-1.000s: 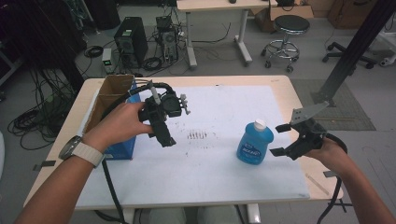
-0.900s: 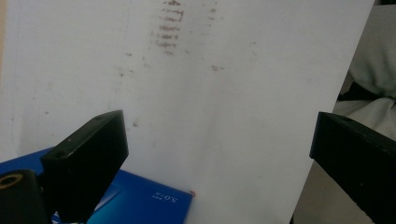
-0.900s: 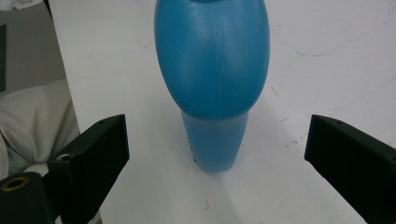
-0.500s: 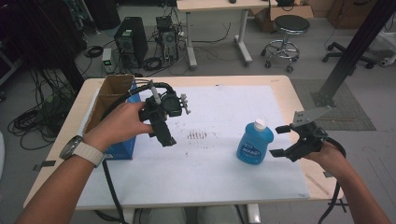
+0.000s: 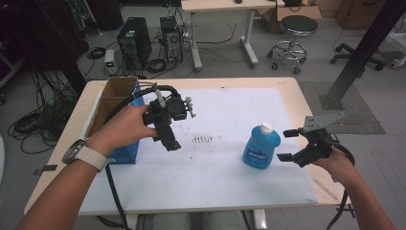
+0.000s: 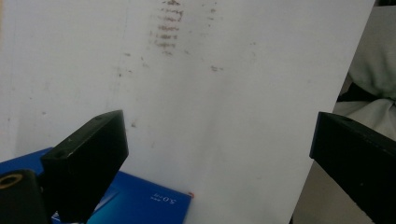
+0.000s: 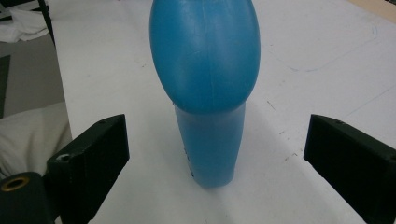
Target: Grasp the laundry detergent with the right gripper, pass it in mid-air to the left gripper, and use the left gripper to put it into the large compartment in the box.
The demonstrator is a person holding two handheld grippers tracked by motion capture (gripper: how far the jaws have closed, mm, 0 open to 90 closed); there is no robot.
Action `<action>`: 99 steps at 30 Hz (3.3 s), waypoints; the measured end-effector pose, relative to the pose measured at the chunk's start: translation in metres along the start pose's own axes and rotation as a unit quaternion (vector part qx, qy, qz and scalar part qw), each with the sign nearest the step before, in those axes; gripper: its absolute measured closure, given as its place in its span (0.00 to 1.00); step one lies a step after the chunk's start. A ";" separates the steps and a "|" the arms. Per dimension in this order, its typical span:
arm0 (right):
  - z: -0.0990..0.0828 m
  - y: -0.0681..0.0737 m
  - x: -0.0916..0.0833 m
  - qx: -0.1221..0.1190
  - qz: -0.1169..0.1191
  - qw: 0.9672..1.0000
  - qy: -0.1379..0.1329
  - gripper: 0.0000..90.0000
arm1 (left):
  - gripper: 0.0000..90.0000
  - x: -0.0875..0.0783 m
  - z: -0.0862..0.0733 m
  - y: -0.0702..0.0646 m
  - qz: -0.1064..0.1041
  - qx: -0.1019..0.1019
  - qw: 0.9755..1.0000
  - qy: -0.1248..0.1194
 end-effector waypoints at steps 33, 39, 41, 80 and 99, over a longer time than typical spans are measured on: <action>-0.015 -0.005 0.016 0.002 0.000 0.999 -0.039 0.08 | 0.05 0.003 0.002 -0.001 -0.002 -0.002 1.000 0.001; -0.016 -0.006 0.021 0.001 0.001 0.999 -0.043 0.08 | 0.05 0.003 0.003 -0.001 -0.003 0.001 1.000 0.002; -0.015 -0.006 0.024 0.000 0.002 0.999 -0.045 0.08 | 0.05 0.004 0.003 -0.001 -0.003 0.001 1.000 0.003; -0.009 -0.011 0.060 -0.008 0.011 0.998 -0.059 0.15 | 0.05 0.007 -0.001 0.001 -0.005 -0.004 1.000 0.006; -0.012 -0.011 0.059 -0.014 0.006 0.998 -0.062 0.27 | 0.06 0.006 -0.002 0.002 -0.006 -0.007 1.000 0.004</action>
Point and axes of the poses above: each handheld gripper's, and its own axes: x roughly forward along the jaws, z roughly out of its top, y roughly to its left, the point moved 2 cm from there along x, roughly forward along the jaws, and after that the axes turned 11 degrees about z, right-handed, at the moved point
